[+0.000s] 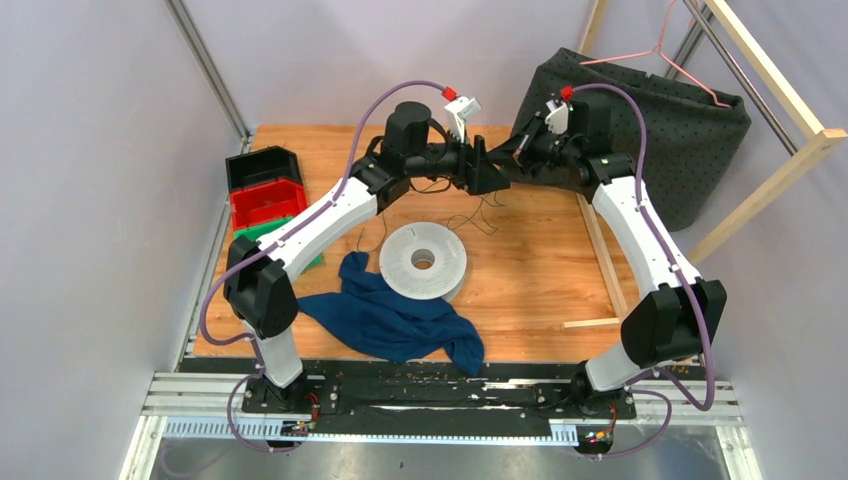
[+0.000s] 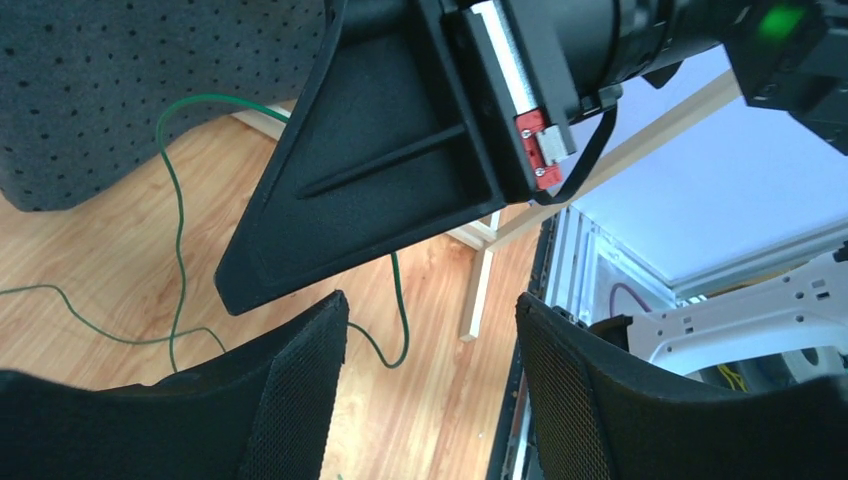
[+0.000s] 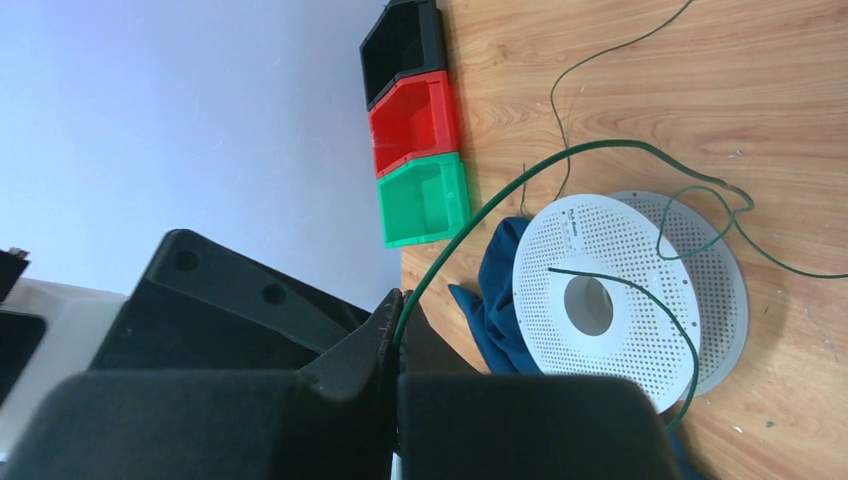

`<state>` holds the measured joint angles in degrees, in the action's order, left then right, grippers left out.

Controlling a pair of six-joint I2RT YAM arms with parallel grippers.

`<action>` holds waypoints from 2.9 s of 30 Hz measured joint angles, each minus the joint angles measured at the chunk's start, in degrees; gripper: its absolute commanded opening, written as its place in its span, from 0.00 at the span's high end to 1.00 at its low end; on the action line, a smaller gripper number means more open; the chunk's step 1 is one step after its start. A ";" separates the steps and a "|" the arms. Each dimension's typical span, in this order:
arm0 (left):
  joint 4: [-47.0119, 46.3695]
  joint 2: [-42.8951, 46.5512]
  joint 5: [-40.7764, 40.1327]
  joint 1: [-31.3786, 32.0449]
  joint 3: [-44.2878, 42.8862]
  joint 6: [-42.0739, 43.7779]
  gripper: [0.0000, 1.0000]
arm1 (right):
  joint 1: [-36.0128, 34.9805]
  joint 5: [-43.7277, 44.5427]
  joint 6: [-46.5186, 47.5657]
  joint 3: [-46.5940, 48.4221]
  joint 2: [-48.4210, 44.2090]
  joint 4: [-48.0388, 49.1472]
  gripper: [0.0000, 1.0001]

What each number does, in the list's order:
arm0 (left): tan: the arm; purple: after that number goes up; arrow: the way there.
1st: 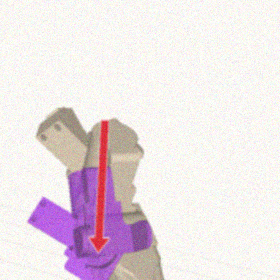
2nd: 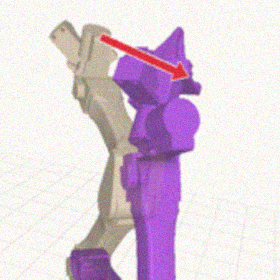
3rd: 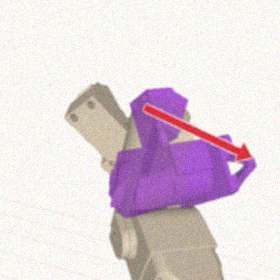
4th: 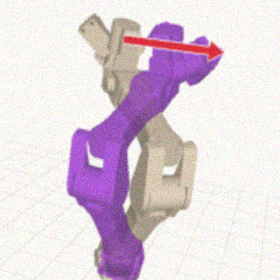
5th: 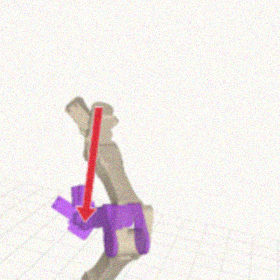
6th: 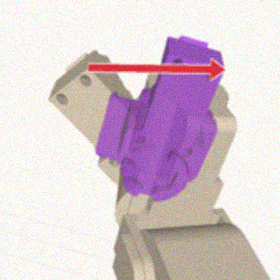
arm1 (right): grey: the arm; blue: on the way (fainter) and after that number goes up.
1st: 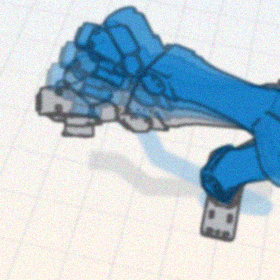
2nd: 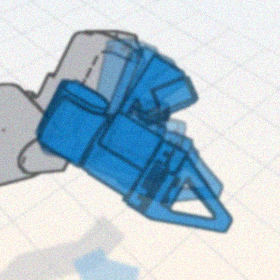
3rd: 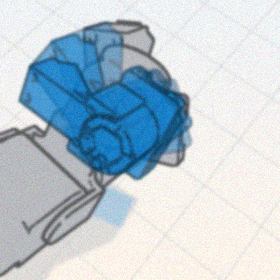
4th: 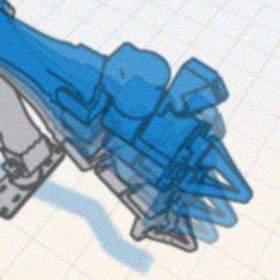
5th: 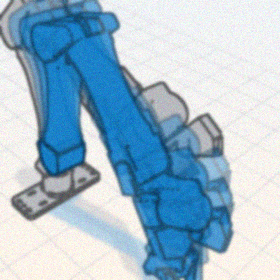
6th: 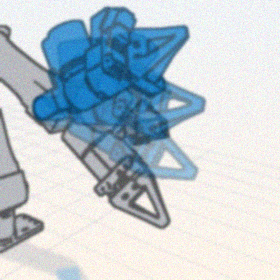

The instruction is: Wrap the cables

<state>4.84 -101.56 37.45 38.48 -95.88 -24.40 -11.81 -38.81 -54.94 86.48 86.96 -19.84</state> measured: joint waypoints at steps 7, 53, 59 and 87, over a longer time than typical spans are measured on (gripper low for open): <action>-0.17 -0.76 -1.22 1.07 0.22 -0.33 0.71 | -0.09 -0.85 -1.33 0.07 0.04 1.09 0.99; 32.83 -0.52 13.57 -11.78 -15.13 11.69 1.00 | -25.97 23.26 63.56 -20.37 -15.43 16.02 0.35; 32.87 -0.52 13.57 -11.78 -15.13 11.47 1.00 | -26.05 25.20 64.83 -20.48 -11.96 21.97 0.58; 34.36 6.49 -13.27 -19.37 -5.22 6.73 0.04 | -4.87 38.34 35.45 -23.43 -30.51 5.79 0.99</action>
<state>39.20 -95.07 24.18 19.11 -101.10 -17.67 -16.69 -0.47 -19.49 63.05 56.45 -14.04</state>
